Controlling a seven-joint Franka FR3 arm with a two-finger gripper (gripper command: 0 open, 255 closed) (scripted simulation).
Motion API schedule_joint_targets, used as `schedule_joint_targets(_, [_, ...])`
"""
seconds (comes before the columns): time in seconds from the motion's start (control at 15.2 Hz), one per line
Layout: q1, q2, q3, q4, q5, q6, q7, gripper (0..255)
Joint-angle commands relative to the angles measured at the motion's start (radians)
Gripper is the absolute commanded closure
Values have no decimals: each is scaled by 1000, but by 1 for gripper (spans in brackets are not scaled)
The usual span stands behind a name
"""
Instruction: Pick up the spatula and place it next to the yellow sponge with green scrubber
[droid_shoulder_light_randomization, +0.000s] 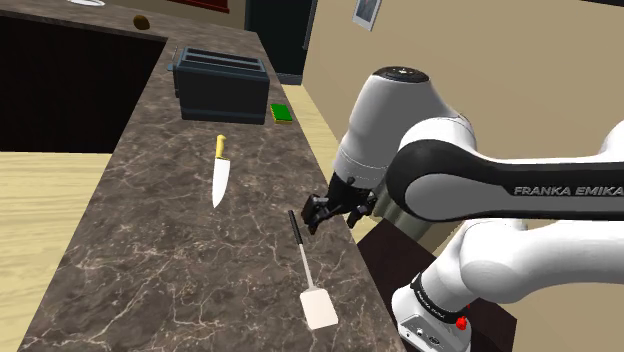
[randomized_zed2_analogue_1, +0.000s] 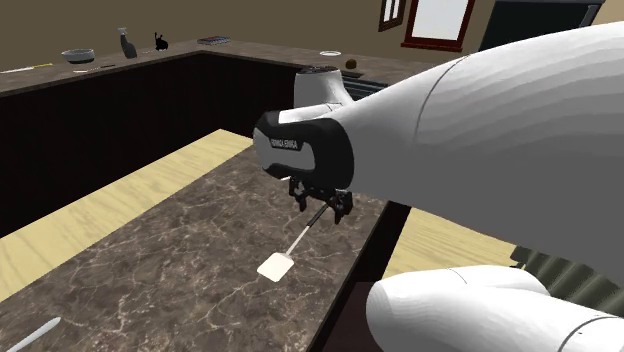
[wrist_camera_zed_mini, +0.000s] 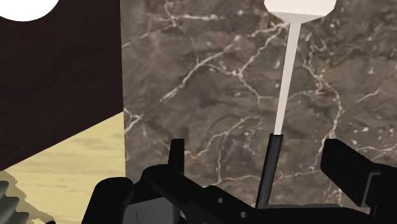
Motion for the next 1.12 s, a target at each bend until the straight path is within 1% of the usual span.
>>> schedule_joint_targets(0.0, [0, 52, 68, 0, 29, 75, 68, 0])
schedule_joint_targets(0.13, [-14, 118, 138, 15, 43, 149, 134, 0])
schedule_joint_targets(0.2, [-20, 138, 159, 21, 45, 170, 154, 0])
schedule_joint_targets(0.73, [-39, 225, 211, -31, 57, 308, 160, 0])
schedule_joint_targets(1.06, [-39, 225, 211, -31, 57, 308, 160, 0])
